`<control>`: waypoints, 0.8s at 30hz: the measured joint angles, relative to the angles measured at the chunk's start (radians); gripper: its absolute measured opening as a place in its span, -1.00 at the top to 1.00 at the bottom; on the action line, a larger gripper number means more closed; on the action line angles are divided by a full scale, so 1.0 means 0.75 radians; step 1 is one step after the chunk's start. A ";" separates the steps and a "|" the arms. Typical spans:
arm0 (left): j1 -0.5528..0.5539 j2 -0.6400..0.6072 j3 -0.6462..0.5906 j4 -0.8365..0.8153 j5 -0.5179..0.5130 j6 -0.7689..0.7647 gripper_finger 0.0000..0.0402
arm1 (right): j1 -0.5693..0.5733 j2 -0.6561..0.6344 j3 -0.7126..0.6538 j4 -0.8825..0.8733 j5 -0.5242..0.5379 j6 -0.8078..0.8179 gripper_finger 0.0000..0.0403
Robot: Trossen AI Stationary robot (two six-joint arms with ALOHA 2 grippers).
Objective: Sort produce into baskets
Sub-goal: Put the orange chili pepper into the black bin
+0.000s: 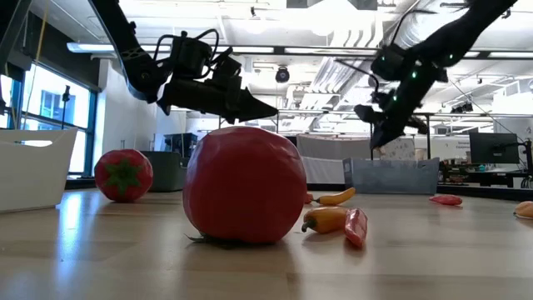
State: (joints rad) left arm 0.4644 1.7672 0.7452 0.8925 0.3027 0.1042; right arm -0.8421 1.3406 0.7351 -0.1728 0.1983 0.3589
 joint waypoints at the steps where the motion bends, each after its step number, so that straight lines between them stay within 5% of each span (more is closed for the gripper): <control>1: 0.000 0.000 0.000 0.000 0.000 0.003 0.77 | -0.008 0.023 -0.002 0.012 -0.009 0.002 1.00; 16: -0.001 0.000 0.001 0.040 0.001 -0.043 0.77 | -0.032 0.300 -0.002 0.191 -0.090 0.005 0.90; 24: -0.001 0.001 0.001 0.039 0.001 -0.058 0.77 | -0.032 0.245 -0.002 0.184 -0.065 -0.001 0.38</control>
State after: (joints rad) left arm 0.4637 1.7676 0.7460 0.9218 0.3036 0.0608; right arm -0.8661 1.5247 0.7334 -0.0349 0.1497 0.3584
